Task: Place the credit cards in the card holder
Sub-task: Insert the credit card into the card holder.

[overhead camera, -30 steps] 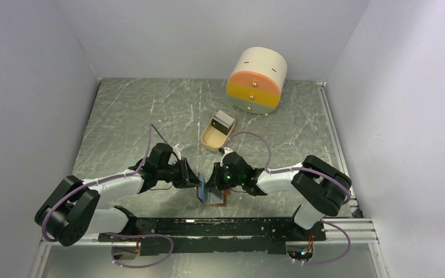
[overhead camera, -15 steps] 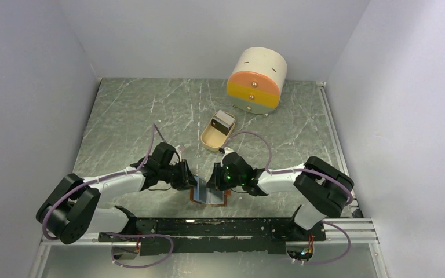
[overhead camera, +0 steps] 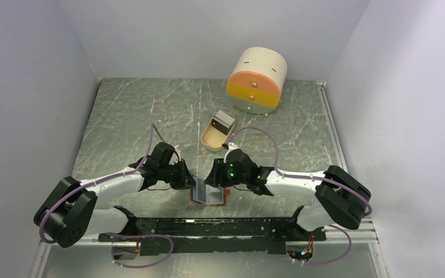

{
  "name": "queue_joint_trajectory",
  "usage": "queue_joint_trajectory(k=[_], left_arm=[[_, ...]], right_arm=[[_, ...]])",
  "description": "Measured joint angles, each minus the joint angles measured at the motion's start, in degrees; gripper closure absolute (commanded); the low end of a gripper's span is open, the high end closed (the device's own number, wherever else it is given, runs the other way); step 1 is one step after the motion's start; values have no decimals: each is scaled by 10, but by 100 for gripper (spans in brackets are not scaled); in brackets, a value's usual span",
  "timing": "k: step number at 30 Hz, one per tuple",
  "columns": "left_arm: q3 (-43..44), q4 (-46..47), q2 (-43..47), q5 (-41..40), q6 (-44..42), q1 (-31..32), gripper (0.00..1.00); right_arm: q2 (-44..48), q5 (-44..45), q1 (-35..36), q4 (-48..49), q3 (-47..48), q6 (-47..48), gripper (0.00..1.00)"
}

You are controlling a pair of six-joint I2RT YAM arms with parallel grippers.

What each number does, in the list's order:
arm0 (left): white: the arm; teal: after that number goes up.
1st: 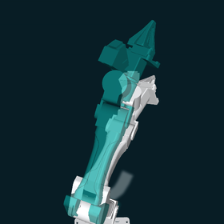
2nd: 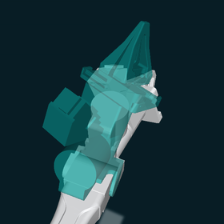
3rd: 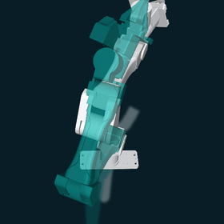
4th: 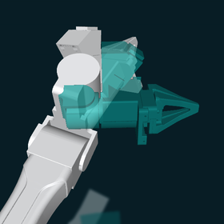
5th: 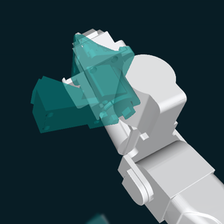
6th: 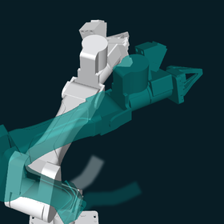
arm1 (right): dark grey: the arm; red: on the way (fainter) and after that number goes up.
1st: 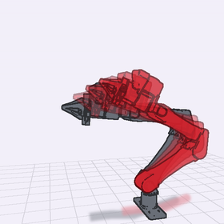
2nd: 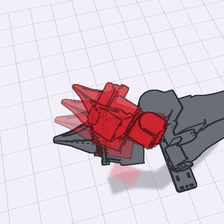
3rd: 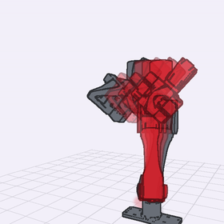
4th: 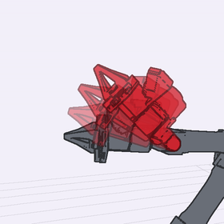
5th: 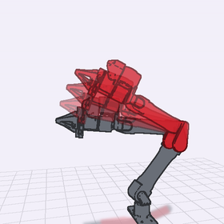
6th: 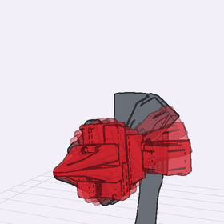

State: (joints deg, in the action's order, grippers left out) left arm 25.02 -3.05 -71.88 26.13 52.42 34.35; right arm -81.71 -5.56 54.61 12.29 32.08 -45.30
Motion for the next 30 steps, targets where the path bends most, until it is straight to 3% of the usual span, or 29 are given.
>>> queue_joint_trajectory(k=[2,4,30], left_arm=[[1,-5,3,-5,2,0,90],[1,-10,9,-10,7,0,91],[1,-28,27,-33,32,3,91]], right_arm=[[15,0,0,-3,0,-8,37],[21,-3,0,0,0,-19,35],[-53,-26,32,-1,40,-65,42]])
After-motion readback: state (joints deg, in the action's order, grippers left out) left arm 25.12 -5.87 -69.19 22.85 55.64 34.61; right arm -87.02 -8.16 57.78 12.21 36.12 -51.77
